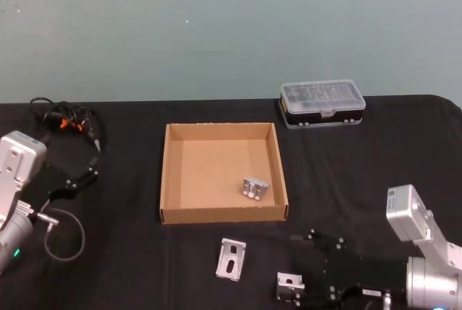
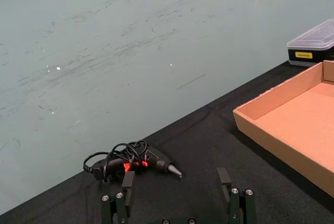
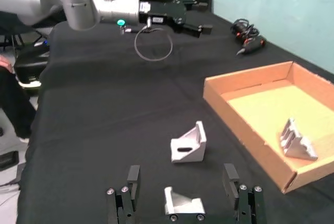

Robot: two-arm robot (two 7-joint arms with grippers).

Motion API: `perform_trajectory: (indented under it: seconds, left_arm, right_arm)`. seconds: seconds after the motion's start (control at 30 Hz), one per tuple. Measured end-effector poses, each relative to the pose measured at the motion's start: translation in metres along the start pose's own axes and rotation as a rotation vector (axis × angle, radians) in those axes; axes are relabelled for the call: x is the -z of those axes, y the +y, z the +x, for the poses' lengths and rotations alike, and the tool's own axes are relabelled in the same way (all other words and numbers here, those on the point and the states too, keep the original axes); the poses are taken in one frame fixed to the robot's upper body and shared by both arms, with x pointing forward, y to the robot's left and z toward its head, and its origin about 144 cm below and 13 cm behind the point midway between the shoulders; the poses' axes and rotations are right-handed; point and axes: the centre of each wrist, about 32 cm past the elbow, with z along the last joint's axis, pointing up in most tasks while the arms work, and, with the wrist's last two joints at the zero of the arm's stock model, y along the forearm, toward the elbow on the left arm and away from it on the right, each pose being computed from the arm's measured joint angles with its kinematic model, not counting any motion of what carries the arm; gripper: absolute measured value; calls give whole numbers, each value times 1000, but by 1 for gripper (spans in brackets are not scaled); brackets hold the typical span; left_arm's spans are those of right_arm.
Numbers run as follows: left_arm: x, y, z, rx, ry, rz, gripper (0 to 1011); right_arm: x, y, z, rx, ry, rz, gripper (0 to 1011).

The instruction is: Use one hand to pick up the angle iron from the table and place it into the box.

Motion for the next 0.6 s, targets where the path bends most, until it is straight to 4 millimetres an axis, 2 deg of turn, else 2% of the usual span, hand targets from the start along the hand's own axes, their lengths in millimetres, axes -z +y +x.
perform_trajectory:
  seconds: [0.6]
  left_arm:
    - [0,0,0,0,0,0,1000]
  right_arm:
    - [9,3,-5,-16,18,-80,1002]
